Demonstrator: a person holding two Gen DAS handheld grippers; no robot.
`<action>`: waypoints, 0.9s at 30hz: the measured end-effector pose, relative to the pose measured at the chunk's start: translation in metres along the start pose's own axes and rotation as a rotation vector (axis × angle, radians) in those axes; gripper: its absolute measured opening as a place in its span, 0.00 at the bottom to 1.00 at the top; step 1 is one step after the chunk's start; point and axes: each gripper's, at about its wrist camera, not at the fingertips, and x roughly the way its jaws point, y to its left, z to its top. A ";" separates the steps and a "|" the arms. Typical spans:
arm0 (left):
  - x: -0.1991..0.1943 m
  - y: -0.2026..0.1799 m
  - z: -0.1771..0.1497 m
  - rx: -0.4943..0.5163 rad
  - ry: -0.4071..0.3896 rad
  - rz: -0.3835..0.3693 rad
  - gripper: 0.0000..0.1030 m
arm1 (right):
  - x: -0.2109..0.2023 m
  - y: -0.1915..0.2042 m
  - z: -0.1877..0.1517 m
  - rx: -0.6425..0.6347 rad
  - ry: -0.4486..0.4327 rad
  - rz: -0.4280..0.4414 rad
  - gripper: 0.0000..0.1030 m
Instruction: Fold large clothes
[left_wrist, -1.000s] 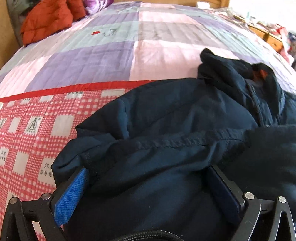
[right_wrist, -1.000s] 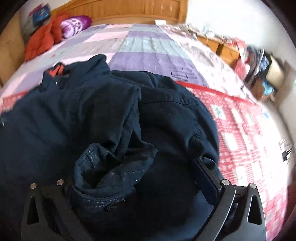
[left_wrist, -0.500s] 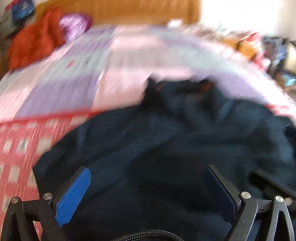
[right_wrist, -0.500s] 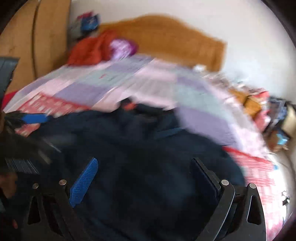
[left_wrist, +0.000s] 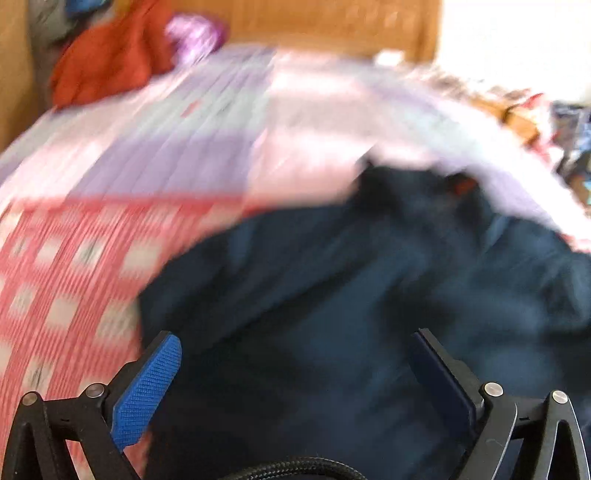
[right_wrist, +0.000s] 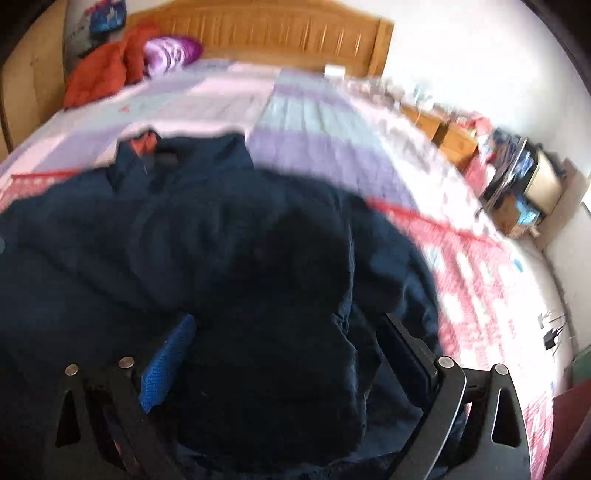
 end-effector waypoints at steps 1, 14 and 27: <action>0.006 -0.016 0.010 0.036 -0.002 -0.006 0.99 | -0.005 0.018 0.010 -0.037 -0.037 0.021 0.97; 0.055 0.035 -0.015 -0.039 0.175 0.122 1.00 | 0.057 -0.010 0.013 -0.080 0.116 0.091 0.96; 0.000 -0.065 -0.071 0.114 0.069 -0.023 0.93 | -0.016 0.062 -0.024 -0.205 -0.024 0.046 0.91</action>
